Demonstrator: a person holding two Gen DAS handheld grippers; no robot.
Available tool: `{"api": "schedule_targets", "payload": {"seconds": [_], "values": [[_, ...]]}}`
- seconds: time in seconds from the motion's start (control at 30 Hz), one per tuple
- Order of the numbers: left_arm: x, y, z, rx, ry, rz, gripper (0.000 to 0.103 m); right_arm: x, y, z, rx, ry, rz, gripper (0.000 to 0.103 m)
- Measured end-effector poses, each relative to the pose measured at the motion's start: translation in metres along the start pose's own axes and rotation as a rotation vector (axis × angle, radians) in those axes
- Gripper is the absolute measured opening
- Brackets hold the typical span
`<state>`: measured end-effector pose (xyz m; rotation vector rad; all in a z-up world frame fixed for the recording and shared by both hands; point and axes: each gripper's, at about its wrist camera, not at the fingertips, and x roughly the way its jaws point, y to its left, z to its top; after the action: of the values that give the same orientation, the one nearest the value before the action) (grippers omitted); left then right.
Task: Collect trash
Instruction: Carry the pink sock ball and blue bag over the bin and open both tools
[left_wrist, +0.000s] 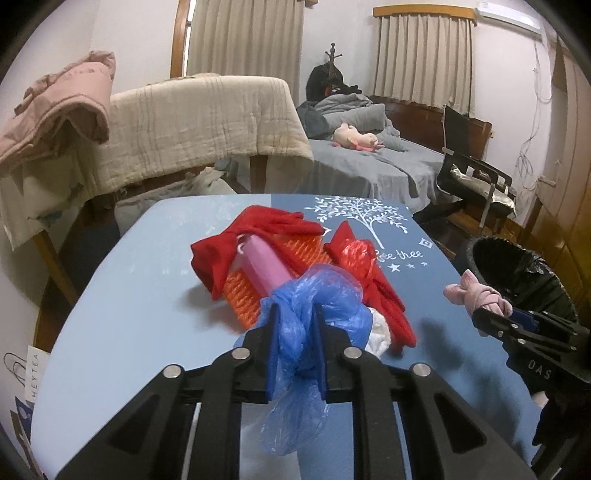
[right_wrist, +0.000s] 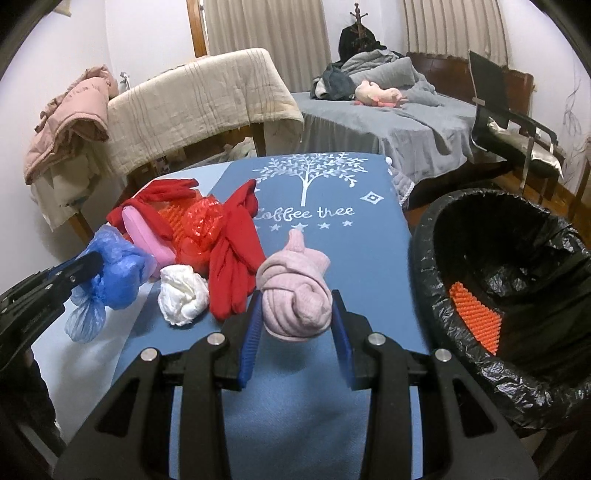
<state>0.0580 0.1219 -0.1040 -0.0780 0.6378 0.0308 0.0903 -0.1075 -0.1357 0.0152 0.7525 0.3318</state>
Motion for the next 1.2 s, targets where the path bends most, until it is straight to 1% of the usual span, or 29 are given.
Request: {"api": "schedule_targets", "payload": {"seconds": [0.37,0.7,0.9,1.2], "values": [[-0.005,-0.018,0.010,0.022,-0.026,-0.025,0.016,-0.017,-0.008,0.006,0.017,-0.037,-0.006,0.035],[-0.006,-0.054,0.023,0.059,-0.050,-0.076,0.016,-0.035,-0.030,0.007,0.059,-0.077,-0.034,0.035],[-0.003,-0.084,0.035,0.088,-0.068,-0.127,0.016,-0.051,-0.055,0.011,0.098,-0.116,-0.081,0.035],[0.002,-0.137,0.050,0.133,-0.093,-0.210,0.016,-0.074,-0.105,0.009,0.158,-0.157,-0.178,0.035]]}}
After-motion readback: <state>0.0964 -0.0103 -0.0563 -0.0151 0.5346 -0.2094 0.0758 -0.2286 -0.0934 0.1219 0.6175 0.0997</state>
